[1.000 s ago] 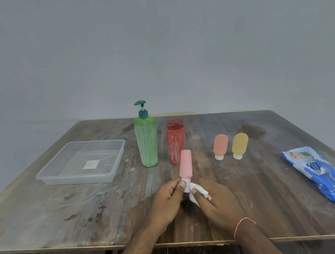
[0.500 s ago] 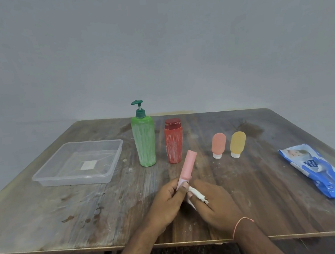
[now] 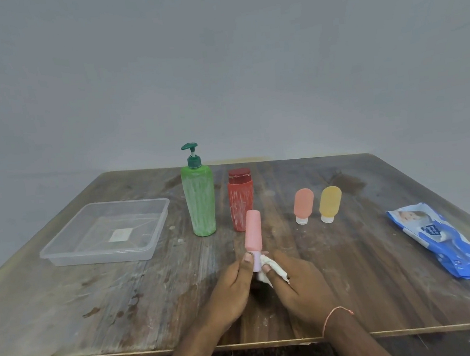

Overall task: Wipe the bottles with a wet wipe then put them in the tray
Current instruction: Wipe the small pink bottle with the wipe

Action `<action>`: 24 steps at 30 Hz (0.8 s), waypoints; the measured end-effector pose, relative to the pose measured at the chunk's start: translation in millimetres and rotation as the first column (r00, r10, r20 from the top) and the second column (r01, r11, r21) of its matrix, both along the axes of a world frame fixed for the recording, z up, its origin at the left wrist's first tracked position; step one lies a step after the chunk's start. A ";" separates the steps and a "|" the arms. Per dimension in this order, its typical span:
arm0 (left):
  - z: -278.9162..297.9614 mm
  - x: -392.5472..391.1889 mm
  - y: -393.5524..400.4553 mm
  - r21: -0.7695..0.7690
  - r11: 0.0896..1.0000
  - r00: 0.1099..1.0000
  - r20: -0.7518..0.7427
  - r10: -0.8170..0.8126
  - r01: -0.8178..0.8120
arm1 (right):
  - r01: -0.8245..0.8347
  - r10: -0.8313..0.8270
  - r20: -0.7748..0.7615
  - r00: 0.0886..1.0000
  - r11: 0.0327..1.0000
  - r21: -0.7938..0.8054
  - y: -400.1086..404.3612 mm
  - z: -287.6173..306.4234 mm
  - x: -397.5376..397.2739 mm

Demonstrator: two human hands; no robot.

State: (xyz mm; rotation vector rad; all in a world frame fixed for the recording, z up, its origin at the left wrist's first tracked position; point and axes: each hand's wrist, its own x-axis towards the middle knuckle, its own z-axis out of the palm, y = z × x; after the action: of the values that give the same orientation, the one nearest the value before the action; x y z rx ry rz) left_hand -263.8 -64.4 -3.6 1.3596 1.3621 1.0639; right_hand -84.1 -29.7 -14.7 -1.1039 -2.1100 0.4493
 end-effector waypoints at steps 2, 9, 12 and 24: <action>-2.9 0.8 0.3 0.018 1.000 0.999 -0.053 -0.001 0.002 | 0.021 -0.022 -0.014 1.000 1.000 -0.012 4.1 -0.9 0.2; -6.6 4.1 3.8 0.125 0.990 0.995 -0.068 0.079 -0.070 | -0.048 0.046 -0.049 0.998 0.998 -0.044 2.0 -2.0 2.0; -3.9 2.9 5.2 0.132 0.981 0.986 -0.071 0.152 -0.142 | -0.045 0.044 -0.029 0.999 0.998 -0.033 1.0 -0.3 1.5; -2.3 4.1 -1.1 0.304 0.940 0.974 -0.116 0.195 -0.152 | -0.035 0.035 -0.002 0.999 0.999 -0.040 4.3 -0.4 -0.3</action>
State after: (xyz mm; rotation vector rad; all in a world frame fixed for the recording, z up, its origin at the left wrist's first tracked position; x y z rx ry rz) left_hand -259.7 -65.5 -5.9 1.5794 1.4963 1.3509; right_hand -84.4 -25.4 -15.0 -1.0906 -2.1306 0.5105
